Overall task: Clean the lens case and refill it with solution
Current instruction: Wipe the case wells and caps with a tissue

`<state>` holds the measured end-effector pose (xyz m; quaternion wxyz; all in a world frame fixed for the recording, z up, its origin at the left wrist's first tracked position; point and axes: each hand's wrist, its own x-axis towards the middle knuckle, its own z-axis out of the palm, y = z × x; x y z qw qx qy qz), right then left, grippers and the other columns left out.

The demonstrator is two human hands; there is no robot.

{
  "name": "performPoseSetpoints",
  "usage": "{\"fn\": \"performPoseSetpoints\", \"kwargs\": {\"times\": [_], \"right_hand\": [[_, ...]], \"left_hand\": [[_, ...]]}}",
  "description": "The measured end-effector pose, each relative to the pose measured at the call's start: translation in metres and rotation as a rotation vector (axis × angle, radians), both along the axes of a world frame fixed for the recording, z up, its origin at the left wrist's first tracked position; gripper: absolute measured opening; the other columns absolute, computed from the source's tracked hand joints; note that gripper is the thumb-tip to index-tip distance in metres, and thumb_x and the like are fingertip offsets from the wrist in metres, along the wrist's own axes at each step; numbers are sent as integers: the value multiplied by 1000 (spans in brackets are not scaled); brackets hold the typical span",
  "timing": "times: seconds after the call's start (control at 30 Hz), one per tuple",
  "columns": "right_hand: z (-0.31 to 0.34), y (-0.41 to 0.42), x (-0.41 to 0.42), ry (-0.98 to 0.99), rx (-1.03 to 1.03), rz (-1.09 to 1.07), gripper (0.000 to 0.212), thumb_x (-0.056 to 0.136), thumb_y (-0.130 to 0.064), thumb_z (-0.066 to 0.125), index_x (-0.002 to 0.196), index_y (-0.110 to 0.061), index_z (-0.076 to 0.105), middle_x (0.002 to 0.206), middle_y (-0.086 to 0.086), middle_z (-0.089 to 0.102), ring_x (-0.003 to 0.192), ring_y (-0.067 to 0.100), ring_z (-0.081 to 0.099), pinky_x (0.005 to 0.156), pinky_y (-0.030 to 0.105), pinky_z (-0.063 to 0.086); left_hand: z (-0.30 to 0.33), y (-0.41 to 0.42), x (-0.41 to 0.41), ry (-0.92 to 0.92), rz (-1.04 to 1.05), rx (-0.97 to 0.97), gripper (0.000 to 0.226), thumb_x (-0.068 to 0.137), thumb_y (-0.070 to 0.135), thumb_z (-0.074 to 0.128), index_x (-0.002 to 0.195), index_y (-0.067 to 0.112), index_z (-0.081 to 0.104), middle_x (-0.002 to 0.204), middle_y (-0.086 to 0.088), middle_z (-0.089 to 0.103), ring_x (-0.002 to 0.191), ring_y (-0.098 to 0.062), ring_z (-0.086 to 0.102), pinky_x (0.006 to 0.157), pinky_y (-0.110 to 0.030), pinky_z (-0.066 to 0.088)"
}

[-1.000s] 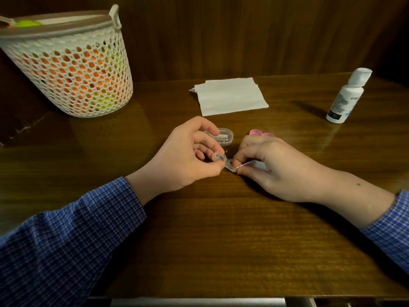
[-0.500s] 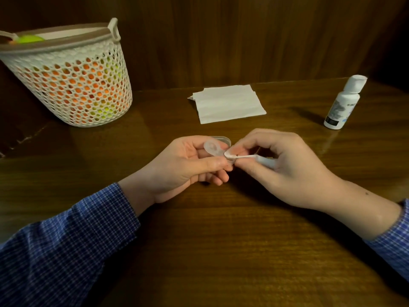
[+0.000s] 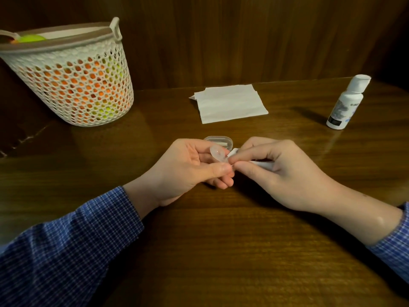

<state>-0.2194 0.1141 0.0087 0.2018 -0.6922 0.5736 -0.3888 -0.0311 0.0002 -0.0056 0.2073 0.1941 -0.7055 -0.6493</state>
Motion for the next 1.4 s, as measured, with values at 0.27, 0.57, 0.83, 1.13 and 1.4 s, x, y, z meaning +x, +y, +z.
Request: {"fn": "performPoseSetpoints", "kwargs": {"times": [0.27, 0.57, 0.83, 1.13, 1.4], "right_hand": [[5, 4, 1, 122, 37, 12, 24, 93, -17, 71, 112, -31, 78, 99, -21, 70, 102, 0, 64, 97, 20, 50], [18, -3, -16, -951, 641, 45, 21, 72, -14, 74, 90, -10, 84, 92, 8, 80, 75, 12, 77, 58, 18, 59], [11, 2, -10, -212, 60, -95, 16, 86, -25, 73, 100, -30, 79, 93, -12, 78, 89, 2, 71, 74, 16, 55], [-1, 1, 2, -84, 57, -27, 23, 94, -18, 69, 105, -35, 80, 97, -15, 78, 98, 7, 69, 94, 15, 48], [9, 4, 0, 95, 153, -25, 16, 95, -28, 67, 99, -35, 80, 88, -22, 73, 90, -5, 66, 92, 19, 47]], "left_hand": [[0, 7, 0, -6, 71, -146, 31, 83, 15, 72, 112, 4, 73, 92, -12, 79, 83, -25, 78, 72, -30, 64], [4, 7, -1, -17, 74, -125, 29, 81, 16, 74, 110, 11, 74, 97, -12, 79, 84, -26, 78, 71, -31, 64], [3, 4, -3, 1, 65, -59, 27, 81, 18, 73, 107, 11, 75, 97, -13, 79, 84, -24, 77, 71, -29, 63], [-1, 7, -2, -16, 102, -196, 25, 86, 7, 73, 111, 3, 72, 92, -12, 79, 82, -26, 79, 70, -32, 65], [1, 10, -1, -43, 70, -265, 25, 86, 6, 72, 111, 2, 71, 94, -11, 79, 83, -24, 79, 70, -32, 65]]}}
